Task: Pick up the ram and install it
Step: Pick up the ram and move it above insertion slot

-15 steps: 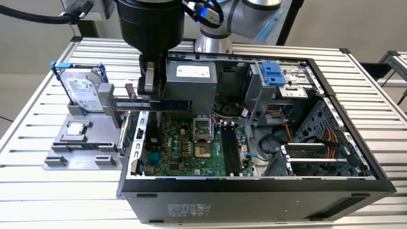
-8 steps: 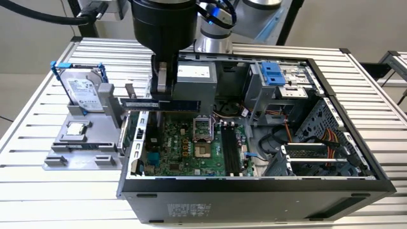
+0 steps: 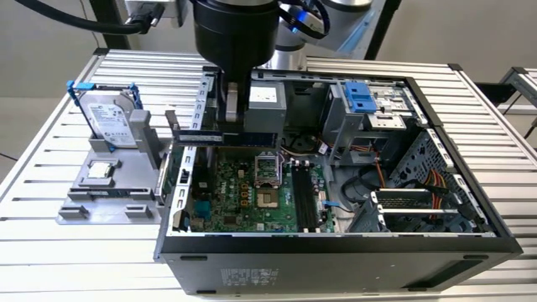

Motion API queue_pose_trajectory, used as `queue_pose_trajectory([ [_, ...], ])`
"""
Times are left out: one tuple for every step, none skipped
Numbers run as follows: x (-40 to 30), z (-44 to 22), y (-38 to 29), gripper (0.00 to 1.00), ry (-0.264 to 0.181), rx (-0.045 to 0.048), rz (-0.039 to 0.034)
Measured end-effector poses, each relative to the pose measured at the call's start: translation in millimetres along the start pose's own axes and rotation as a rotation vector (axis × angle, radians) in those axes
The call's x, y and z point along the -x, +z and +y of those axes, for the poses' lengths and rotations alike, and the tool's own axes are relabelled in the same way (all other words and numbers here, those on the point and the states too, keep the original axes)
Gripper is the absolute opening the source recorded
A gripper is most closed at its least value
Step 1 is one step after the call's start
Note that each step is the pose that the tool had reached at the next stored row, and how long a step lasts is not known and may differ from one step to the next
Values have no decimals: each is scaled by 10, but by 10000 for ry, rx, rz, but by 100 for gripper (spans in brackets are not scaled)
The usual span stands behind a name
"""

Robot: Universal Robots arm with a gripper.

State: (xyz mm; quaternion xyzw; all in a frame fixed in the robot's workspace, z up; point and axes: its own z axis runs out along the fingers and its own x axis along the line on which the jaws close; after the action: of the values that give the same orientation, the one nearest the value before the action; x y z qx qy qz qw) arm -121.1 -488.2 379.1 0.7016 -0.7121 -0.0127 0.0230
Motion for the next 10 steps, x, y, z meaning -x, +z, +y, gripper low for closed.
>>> queue_pose_trajectory([
  [0, -22, -1, 0, -1, 1, 1],
  [0, -41, -2, 0, -1, 1, 1],
  [1, -61, -3, 0, -1, 1, 0],
  [1, -80, -4, 0, -1, 1, 0],
  [1, -99, -5, 0, -1, 2, 1],
  [2, -118, -7, 0, -1, 3, 1],
  [2, -137, -7, 0, 0, 3, 1],
  [2, -157, -8, 0, 0, 3, 0],
  [2, -176, -9, 0, 0, 3, 1],
  [3, -194, -10, 0, -1, 3, 0],
])
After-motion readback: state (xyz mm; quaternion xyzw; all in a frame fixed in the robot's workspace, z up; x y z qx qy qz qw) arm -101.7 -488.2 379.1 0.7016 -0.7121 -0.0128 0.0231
